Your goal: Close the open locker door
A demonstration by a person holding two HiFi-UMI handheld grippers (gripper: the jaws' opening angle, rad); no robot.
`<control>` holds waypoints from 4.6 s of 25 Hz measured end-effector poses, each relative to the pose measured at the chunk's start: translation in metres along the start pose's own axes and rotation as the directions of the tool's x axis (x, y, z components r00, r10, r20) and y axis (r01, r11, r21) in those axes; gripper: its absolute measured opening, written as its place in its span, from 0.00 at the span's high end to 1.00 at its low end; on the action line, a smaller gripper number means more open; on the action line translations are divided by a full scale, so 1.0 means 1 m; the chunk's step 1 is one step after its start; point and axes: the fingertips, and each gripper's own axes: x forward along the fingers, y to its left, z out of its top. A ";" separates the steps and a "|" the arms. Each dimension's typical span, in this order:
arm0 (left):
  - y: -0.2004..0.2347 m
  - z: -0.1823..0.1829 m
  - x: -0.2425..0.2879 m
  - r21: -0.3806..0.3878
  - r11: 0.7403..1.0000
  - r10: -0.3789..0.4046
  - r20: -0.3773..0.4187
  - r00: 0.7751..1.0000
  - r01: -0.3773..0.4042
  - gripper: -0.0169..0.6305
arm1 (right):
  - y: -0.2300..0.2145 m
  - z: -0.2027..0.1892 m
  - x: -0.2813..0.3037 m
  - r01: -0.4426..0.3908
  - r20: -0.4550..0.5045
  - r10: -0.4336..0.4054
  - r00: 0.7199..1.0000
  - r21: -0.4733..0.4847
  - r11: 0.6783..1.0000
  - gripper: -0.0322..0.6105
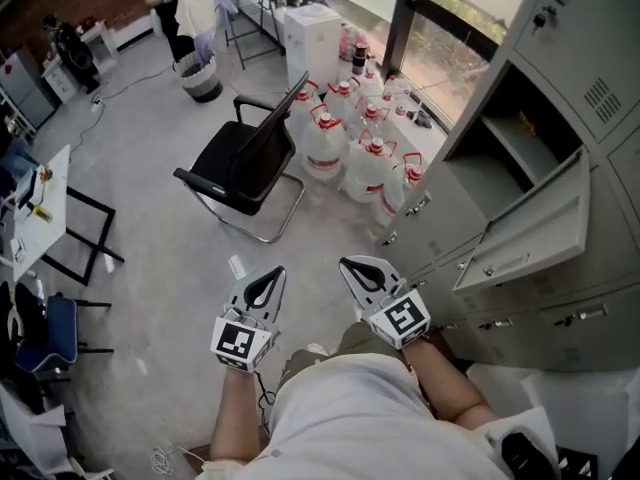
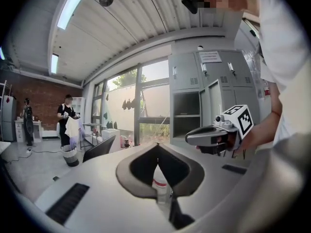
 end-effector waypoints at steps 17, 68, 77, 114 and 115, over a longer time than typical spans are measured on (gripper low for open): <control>-0.066 0.019 0.171 0.045 0.942 -0.333 -0.010 0.943 0.333 0.97 | -0.114 -0.011 -0.058 0.236 -0.031 -0.236 0.971 0.010 0.972 0.93; -0.209 0.005 0.252 0.081 0.292 -0.941 -0.151 0.301 0.953 0.97 | -0.139 -0.063 -0.279 0.985 -0.212 -0.965 0.154 0.104 0.134 0.70; -0.205 0.004 0.253 0.075 0.341 -0.926 -0.145 0.349 0.937 0.97 | -0.153 -0.060 -0.274 0.971 -0.191 -0.954 0.229 0.116 0.210 0.72; -0.095 -0.005 0.251 0.054 0.477 -0.867 -0.137 0.479 0.877 0.97 | -0.191 -0.047 -0.171 0.964 -0.169 -0.953 0.251 0.133 0.230 0.76; -0.088 -0.005 0.251 0.055 0.480 -0.865 -0.137 0.482 0.876 0.97 | -0.193 -0.047 -0.168 0.965 -0.169 -0.954 0.246 0.132 0.225 0.76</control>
